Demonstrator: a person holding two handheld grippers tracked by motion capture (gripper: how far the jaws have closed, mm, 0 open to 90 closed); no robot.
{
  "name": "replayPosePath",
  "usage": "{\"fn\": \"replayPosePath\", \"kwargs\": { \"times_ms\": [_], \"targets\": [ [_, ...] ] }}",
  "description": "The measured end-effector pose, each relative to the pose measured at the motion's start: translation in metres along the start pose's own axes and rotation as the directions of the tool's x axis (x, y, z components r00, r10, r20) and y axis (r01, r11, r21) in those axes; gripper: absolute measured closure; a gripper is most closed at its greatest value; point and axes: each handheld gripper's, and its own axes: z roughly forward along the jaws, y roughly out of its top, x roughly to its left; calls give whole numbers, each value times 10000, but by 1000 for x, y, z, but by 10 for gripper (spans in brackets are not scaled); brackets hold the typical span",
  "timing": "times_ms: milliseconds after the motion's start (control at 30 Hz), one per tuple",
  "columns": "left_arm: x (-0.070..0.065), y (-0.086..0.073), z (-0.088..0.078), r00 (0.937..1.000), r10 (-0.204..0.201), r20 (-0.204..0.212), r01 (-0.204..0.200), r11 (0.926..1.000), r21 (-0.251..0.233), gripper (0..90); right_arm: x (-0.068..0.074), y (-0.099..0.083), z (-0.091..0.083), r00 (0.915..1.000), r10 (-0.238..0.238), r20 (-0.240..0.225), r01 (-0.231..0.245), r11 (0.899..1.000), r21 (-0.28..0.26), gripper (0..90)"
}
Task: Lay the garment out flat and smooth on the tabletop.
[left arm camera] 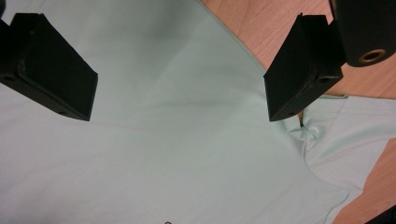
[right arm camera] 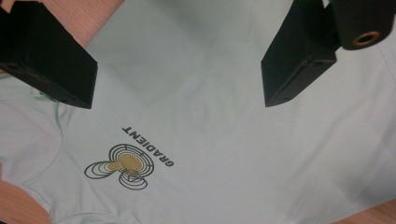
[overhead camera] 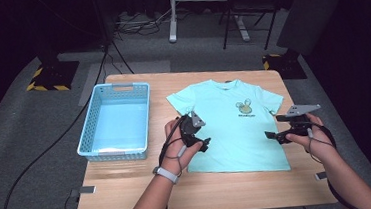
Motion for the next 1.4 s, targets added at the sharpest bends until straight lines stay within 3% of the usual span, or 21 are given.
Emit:
{"fn": "replayPosePath", "kwargs": {
  "times_ms": [633,967,1400],
  "targets": [
    [3,-28,-39,9994,-143,-311,139,9998,-117,91,6,-11,-25,10000,-72,40,72,10000,7,102],
    [0,-45,-51,9993,-194,-310,192,9998,-58,86,15,-15,-36,9994,-330,-91,332,9993,169,95],
    [-2,-72,-72,9982,-405,-444,408,9991,72,82,22,-31,-51,10000,25,56,-27,9993,383,93]
  ]
}}
